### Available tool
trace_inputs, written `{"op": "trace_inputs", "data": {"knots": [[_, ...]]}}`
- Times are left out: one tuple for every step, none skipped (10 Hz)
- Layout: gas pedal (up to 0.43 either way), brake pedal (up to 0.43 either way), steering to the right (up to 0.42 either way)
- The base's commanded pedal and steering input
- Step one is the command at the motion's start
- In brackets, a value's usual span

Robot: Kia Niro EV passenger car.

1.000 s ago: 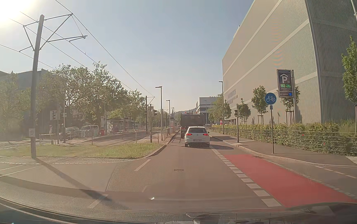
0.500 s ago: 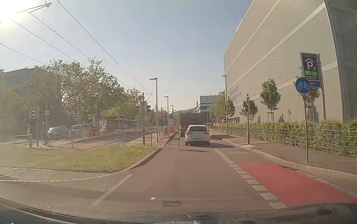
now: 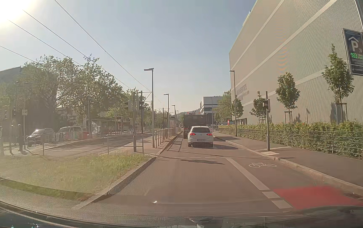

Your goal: Follow the waypoints while adhering to traffic rules and regulations

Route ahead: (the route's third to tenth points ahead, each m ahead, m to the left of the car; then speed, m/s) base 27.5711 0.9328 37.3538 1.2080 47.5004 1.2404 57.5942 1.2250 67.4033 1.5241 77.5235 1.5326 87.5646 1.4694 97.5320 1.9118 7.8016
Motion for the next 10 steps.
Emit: {"op": "trace_inputs", "data": {"knots": [[0.079, 0.000, -0.001], [0.079, 0.000, -0.001], [0.079, 0.000, -0.001], [0.079, 0.000, -0.001], [0.079, 0.000, -0.001], [0.079, 0.000, -0.001], [0.079, 0.000, -0.001], [0.079, 0.000, -0.001], [0.079, 0.000, -0.001], [0.079, 0.000, -0.001]]}}
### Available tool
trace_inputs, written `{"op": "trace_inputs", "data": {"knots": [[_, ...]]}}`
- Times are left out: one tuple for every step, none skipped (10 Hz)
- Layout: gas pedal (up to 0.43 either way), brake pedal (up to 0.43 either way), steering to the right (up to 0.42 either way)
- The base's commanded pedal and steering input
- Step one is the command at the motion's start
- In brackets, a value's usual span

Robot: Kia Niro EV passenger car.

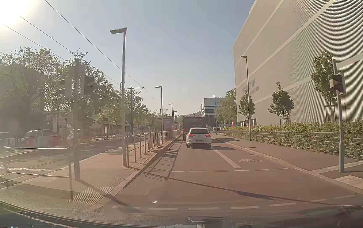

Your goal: Follow the waypoints while adhering to traffic rules and regulations

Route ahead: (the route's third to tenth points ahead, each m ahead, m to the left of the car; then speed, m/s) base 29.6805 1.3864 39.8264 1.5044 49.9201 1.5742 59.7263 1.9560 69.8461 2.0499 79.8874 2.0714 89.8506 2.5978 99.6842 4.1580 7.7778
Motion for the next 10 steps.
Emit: {"op": "trace_inputs", "data": {"knots": [[0.079, 0.000, -0.001], [0.079, 0.000, -0.001], [0.079, 0.000, -0.001], [0.079, 0.000, -0.001], [0.079, 0.000, -0.001], [0.079, 0.000, -0.001], [0.079, 0.000, -0.001], [0.079, 0.000, -0.001], [0.079, 0.000, -0.001], [0.079, 0.000, -0.001]]}}
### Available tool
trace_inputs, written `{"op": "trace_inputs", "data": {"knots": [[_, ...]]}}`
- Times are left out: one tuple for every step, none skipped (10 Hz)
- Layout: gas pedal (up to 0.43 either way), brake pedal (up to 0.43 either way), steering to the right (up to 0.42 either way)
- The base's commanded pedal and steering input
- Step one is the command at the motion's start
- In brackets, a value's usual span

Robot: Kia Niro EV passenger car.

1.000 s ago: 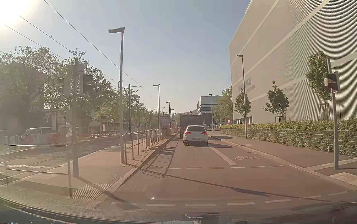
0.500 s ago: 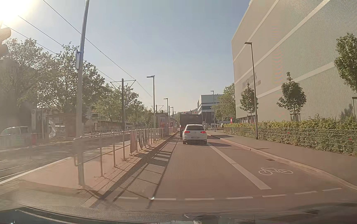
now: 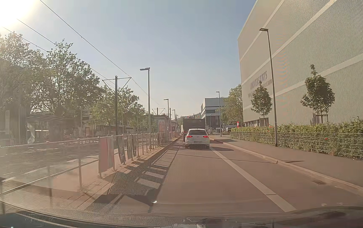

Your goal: Follow the waypoints while adhering to traffic rules and regulations

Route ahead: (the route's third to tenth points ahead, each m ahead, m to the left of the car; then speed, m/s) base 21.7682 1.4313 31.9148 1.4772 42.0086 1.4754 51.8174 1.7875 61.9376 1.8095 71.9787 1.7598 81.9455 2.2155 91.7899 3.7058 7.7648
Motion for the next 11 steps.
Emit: {"op": "trace_inputs", "data": {"knots": [[0.079, 0.000, -0.001], [0.079, 0.000, -0.001], [0.087, 0.000, -0.001], [0.087, 0.000, -0.001], [0.087, 0.000, -0.001], [0.098, 0.000, -0.001], [0.098, 0.000, 0.000], [0.098, 0.000, -0.001], [0.110, 0.000, -0.001], [0.110, 0.000, -0.001], [0.110, 0.000, -0.001]]}}
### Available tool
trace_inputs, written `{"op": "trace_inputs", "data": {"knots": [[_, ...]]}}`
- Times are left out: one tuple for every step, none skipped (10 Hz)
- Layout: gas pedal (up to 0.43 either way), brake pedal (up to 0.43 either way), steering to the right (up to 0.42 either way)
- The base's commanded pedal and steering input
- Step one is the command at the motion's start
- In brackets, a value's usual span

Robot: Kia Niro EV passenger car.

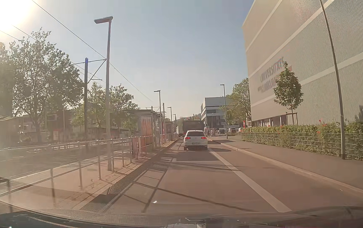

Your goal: Follow the waypoints while adhering to traffic rules and regulations

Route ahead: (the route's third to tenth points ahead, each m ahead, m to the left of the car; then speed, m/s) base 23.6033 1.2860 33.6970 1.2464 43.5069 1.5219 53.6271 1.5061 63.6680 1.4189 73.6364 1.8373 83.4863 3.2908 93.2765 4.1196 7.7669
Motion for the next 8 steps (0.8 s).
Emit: {"op": "trace_inputs", "data": {"knots": [[0.118, 0.000, -0.001], [0.118, 0.000, -0.001], [0.118, 0.000, 0.000], [0.118, 0.000, -0.001], [0.118, 0.000, 0.000], [0.118, 0.000, -0.001], [0.118, 0.000, -0.001], [0.118, 0.000, -0.001]]}}
